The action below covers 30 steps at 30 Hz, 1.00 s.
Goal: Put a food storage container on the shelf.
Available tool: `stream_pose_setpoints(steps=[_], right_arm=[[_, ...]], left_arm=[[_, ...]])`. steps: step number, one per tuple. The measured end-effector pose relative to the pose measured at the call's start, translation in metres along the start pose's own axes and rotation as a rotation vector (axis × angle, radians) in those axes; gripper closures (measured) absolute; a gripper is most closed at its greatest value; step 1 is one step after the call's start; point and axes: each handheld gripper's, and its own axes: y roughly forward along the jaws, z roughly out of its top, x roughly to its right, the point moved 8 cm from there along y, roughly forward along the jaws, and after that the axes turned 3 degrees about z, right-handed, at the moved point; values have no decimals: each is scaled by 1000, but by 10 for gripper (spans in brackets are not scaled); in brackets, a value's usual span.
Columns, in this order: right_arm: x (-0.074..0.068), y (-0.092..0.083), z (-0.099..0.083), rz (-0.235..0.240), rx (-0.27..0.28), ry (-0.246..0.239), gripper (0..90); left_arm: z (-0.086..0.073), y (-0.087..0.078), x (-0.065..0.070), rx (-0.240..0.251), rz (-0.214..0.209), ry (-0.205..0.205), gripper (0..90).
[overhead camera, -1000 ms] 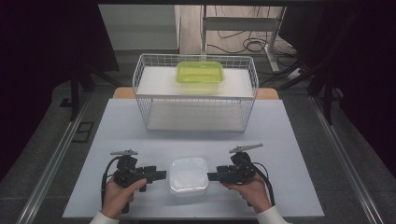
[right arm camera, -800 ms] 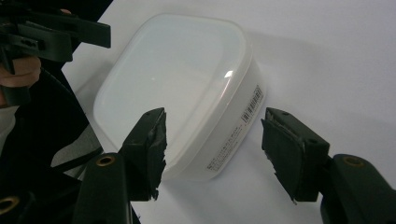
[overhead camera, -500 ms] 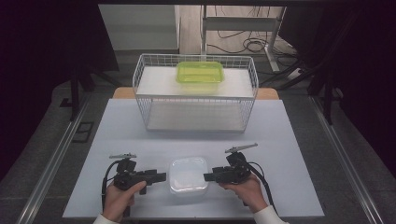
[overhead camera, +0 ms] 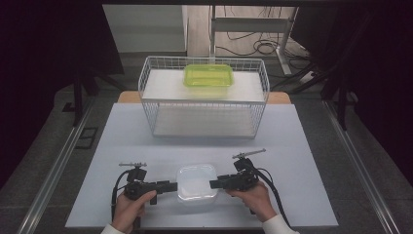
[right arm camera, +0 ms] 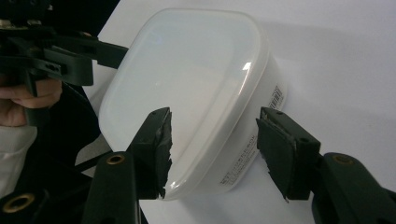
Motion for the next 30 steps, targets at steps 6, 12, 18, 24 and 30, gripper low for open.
stream_pose_setpoints(steps=[6, 12, 18, 24, 30], right_arm=[[0, 1, 0, 11, 4, 15, 471], [0, 1, 1, 27, 4, 32, 509], [1, -2, 1, 41, 10, 55, 569], [1, -5, 1, 56, 20, 76, 622], [1, -7, 0, 58, 23, 88, 650]], left_arm=[[-2, 6, 0, -9, -17, -15, 458], [-2, 12, 1, -10, -54, -45, 543], [-1, 13, 0, -1, -66, -58, 635], [0, 12, 0, 12, -74, -66, 677], [0, 11, 1, 13, -82, -73, 690]])
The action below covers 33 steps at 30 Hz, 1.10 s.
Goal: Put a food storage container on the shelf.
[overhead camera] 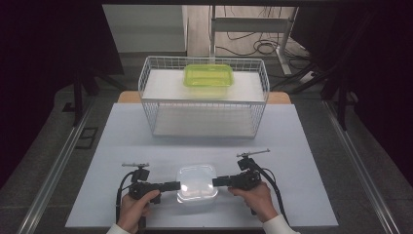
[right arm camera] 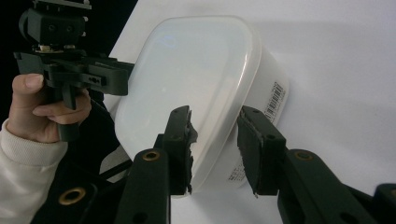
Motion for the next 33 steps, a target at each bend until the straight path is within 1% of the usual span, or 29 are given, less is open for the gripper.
stream_pose_setpoints(steps=[8, 12, 14, 21, 25, 33], right_arm=[[-1, -2, -1, 2, 2, 6, 671], [-2, -4, -1, 12, 7, 13, 690], [-2, -5, -1, 18, 13, 12, 701], [-4, -7, -1, 29, 23, 4, 727], [-4, -9, -1, 38, 36, -1, 749], [-5, -11, -1, 54, 44, -10, 772]], left_arm=[[-1, -2, 2, -3, -15, -6, 711], [-1, -4, 3, -2, -32, -11, 732], [-1, -4, 3, -1, -29, -10, 742], [-1, -6, 5, 3, -37, -10, 767], [-1, -7, 6, 6, -42, -1, 788], [0, -8, 6, 8, -37, 16, 801]])
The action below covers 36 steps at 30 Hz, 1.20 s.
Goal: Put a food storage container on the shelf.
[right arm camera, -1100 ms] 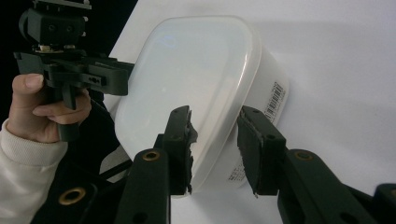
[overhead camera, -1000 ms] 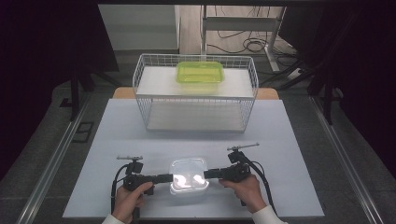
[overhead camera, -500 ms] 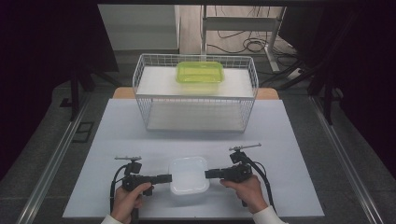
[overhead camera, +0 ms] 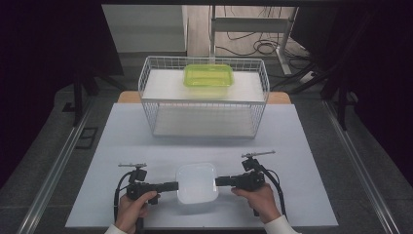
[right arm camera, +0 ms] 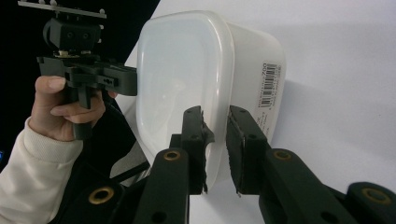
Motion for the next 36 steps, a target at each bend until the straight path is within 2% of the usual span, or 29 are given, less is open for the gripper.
stream_pose_setpoints(steps=[26, 36], right_arm=[[-4, -2, 1, -3, 9, -40, 789], [-9, -6, 6, -16, 22, -82, 788]], left_arm=[[4, -3, 4, 4, 20, 67, 807], [8, -6, 10, 19, 20, 94, 807]])
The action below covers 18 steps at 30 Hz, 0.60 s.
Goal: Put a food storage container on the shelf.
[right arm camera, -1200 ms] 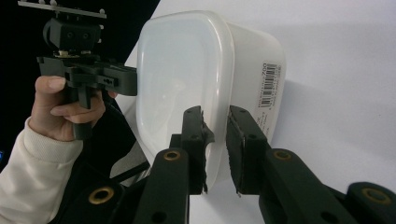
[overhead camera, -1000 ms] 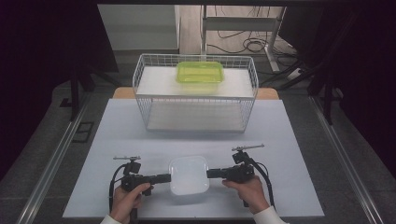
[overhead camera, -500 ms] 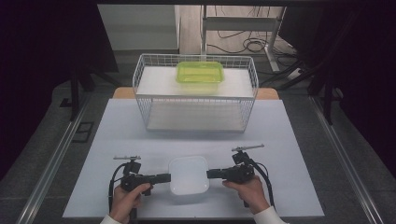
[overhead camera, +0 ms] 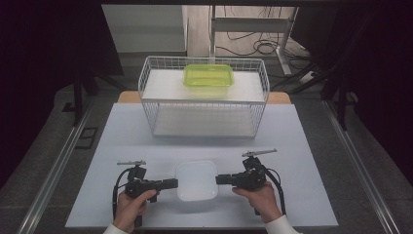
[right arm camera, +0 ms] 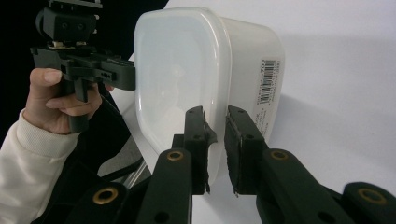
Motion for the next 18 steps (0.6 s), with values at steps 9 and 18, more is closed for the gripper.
stream_pose_setpoints(steps=[9, 18], right_arm=[[-6, -3, 6, -7, 12, -35, 787], [-10, -8, 17, -21, 28, -64, 787]], left_arm=[[7, -4, 4, 9, -3, 25, 807], [22, -9, 12, 15, -12, 64, 807]])
